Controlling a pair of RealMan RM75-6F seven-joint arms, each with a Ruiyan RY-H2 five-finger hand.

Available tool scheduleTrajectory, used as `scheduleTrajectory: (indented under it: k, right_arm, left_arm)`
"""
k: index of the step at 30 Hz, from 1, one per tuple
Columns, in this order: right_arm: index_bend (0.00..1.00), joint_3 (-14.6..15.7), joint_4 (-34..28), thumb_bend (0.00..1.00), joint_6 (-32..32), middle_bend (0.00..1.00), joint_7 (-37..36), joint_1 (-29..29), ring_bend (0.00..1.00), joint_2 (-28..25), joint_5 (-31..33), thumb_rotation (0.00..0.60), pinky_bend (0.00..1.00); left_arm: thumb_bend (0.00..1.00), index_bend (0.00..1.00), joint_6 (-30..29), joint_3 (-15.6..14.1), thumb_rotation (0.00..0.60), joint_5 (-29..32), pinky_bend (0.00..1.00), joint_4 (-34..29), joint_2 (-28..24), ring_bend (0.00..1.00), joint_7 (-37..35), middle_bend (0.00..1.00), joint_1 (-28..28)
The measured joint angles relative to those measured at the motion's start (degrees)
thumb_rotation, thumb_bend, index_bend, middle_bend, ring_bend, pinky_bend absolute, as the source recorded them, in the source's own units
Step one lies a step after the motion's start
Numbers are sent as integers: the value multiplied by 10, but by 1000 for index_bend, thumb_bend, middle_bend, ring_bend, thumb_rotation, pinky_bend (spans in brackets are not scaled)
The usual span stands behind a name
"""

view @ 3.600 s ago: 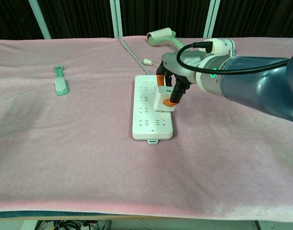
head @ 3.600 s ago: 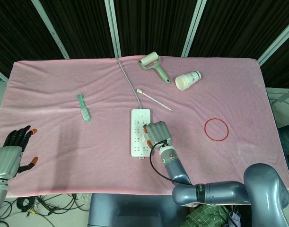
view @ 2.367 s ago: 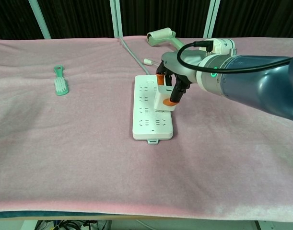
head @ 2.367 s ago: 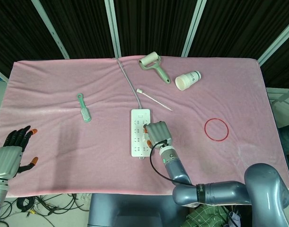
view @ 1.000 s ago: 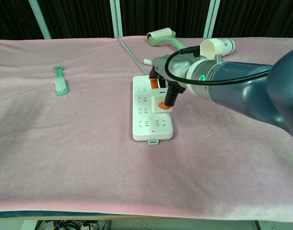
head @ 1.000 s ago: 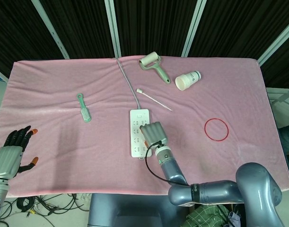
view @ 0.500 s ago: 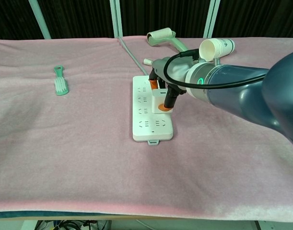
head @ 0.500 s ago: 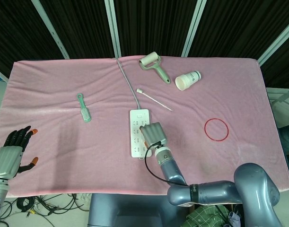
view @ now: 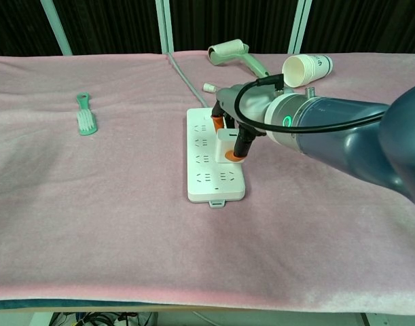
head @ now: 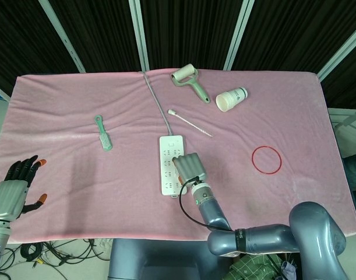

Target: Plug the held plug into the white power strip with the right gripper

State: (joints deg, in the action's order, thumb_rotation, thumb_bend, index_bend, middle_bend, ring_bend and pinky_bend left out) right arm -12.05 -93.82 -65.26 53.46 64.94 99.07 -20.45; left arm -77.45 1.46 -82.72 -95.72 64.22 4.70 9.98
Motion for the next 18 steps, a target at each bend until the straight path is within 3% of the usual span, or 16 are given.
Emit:
scheduleTrajectory:
  k: [18]
  right_arm:
    - [1000,0,17,452,2,886,-1,0,833,20,-6,600,624]
  left_arm:
    - [297,90,1,0,600,0,0,-1,-1,0,-1,0,0]
